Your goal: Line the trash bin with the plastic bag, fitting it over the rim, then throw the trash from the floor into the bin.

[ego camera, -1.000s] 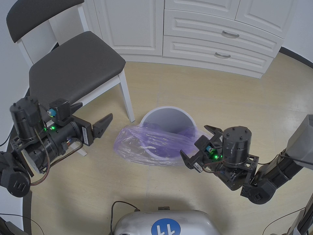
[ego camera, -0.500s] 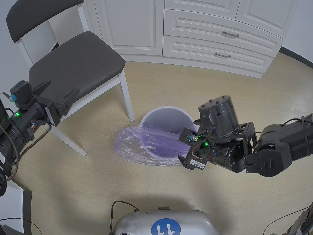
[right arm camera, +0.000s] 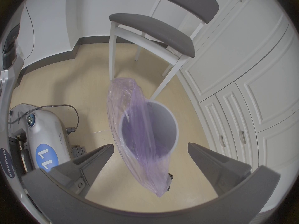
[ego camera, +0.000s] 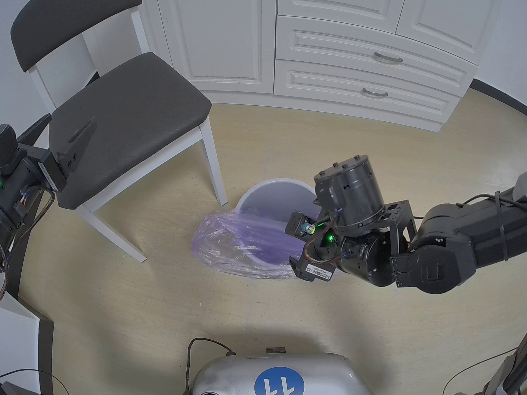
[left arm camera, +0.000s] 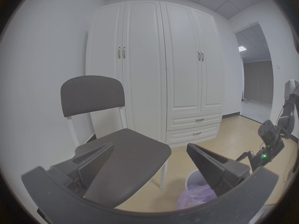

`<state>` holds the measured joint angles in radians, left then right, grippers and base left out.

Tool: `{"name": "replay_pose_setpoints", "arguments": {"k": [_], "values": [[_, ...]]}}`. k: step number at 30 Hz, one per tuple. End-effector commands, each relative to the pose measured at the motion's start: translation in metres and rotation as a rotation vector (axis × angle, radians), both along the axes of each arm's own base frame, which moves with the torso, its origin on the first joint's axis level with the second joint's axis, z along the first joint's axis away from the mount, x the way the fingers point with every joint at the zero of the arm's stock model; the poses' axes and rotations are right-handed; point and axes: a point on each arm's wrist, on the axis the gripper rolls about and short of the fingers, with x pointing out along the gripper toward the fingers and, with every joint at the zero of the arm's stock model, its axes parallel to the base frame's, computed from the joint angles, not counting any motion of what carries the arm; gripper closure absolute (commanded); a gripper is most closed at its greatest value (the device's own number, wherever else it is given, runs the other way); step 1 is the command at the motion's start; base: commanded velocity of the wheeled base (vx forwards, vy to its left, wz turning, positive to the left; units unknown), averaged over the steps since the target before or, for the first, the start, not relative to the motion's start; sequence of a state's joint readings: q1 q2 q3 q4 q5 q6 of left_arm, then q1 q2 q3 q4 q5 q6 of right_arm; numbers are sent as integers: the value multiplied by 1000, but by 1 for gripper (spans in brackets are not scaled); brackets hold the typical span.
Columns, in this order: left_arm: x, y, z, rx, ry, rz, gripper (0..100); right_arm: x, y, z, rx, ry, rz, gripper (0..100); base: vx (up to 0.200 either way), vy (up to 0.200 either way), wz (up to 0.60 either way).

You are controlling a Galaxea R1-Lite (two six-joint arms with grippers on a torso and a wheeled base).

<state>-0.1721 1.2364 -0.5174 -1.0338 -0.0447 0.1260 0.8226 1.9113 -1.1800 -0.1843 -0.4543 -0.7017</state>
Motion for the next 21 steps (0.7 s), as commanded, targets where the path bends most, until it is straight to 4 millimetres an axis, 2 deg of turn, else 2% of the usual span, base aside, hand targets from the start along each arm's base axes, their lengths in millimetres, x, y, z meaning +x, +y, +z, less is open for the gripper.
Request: {"name": "replay_pose_setpoints", "arguments": {"k": [1,13,14,21], "values": [[0,3,1,-1,-7,14,0,9,4,-16,-28,27,-11,0,0,0,0],[13,1,-6,8,35,13,0,41,10,-45,-60,62,-45,0,0,0,0],[14,0,-7,9,38,15,0,48,13,-49,-60,61,-49,0,0,0,0],[16,0,-8,10,47,13,0,65,25,-60,-61,63,-53,0,0,0,0]]}}
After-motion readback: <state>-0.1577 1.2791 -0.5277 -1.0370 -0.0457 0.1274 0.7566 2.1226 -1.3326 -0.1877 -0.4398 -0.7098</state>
